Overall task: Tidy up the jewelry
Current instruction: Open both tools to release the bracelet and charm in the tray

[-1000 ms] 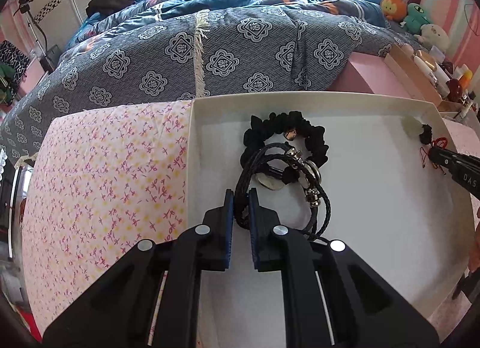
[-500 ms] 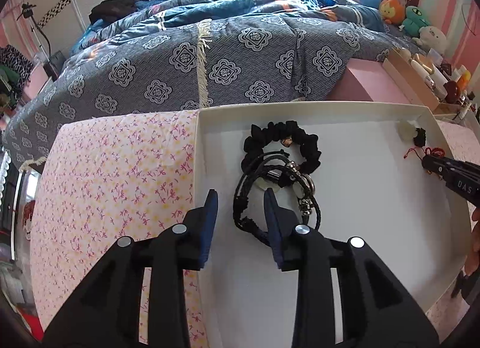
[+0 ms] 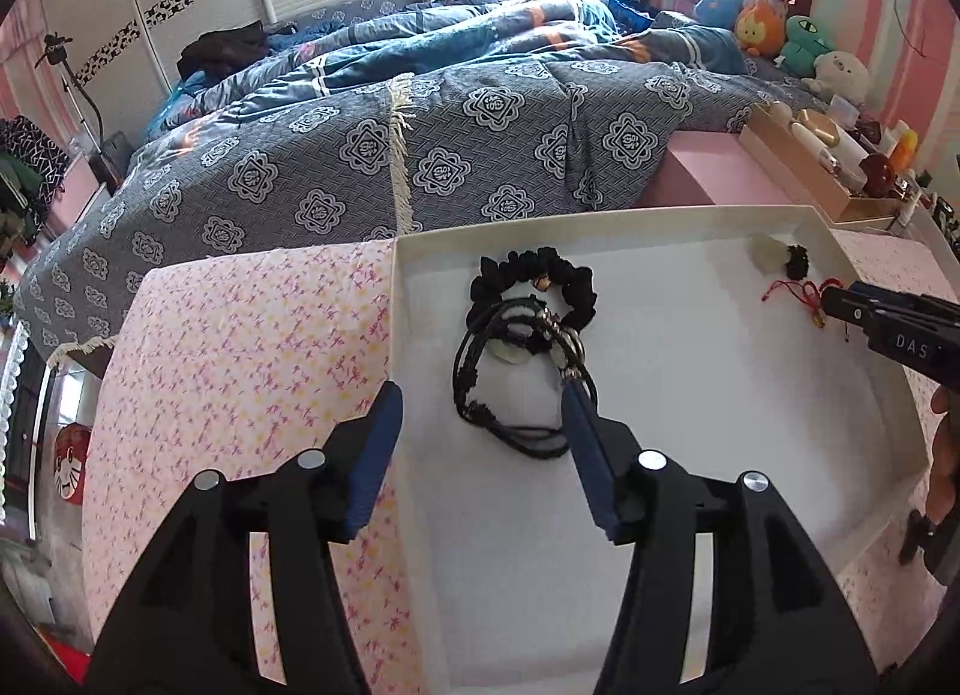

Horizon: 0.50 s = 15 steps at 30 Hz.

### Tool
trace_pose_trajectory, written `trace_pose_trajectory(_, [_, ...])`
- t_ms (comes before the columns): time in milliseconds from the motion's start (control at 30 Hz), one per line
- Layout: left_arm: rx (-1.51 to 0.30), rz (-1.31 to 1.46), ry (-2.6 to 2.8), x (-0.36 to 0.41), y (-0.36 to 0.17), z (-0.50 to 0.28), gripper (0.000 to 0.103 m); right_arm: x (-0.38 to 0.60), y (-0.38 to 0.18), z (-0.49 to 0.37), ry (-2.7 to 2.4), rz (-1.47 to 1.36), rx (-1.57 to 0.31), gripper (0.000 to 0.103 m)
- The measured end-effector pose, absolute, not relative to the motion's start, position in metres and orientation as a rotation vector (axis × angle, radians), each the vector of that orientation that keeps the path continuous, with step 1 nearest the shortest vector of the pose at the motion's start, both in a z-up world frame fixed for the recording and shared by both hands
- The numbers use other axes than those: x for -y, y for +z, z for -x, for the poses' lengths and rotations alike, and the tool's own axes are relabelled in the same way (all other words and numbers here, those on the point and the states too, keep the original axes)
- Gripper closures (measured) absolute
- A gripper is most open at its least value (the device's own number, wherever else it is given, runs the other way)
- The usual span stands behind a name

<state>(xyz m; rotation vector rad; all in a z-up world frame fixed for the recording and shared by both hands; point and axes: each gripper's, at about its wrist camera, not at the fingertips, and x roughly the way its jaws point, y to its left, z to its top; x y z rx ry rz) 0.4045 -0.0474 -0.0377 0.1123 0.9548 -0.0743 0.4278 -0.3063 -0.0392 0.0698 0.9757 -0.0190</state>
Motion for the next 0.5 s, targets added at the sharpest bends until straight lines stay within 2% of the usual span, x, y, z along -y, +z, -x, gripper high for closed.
trace_pose_trajectory(167, [-0.960, -0.098, -0.074, 0.040, -0.030, -0.384, 0.041, 0.303, -0.026, -0.412, -0.016, -0.046, -0.960, 0.056])
trace_pose_trajectory(267, [-0.954, -0.086, -0.069, 0.032, -0.021, -0.369, 0.036, 0.301, -0.017, -0.398, -0.016, -0.030, -0.944, 0.052])
trace_pose_trajectory(400, [-0.941, -0.070, -0.068, 0.023, -0.004, -0.343, 0.032, 0.300, 0.001, -0.370, -0.015, -0.011, -0.919, 0.051])
trace_pose_trajectory(500, [-0.925, -0.078, -0.061, 0.018, 0.010, -0.314, 0.026, 0.302, 0.015, -0.343, -0.021, -0.004, -0.899, 0.045])
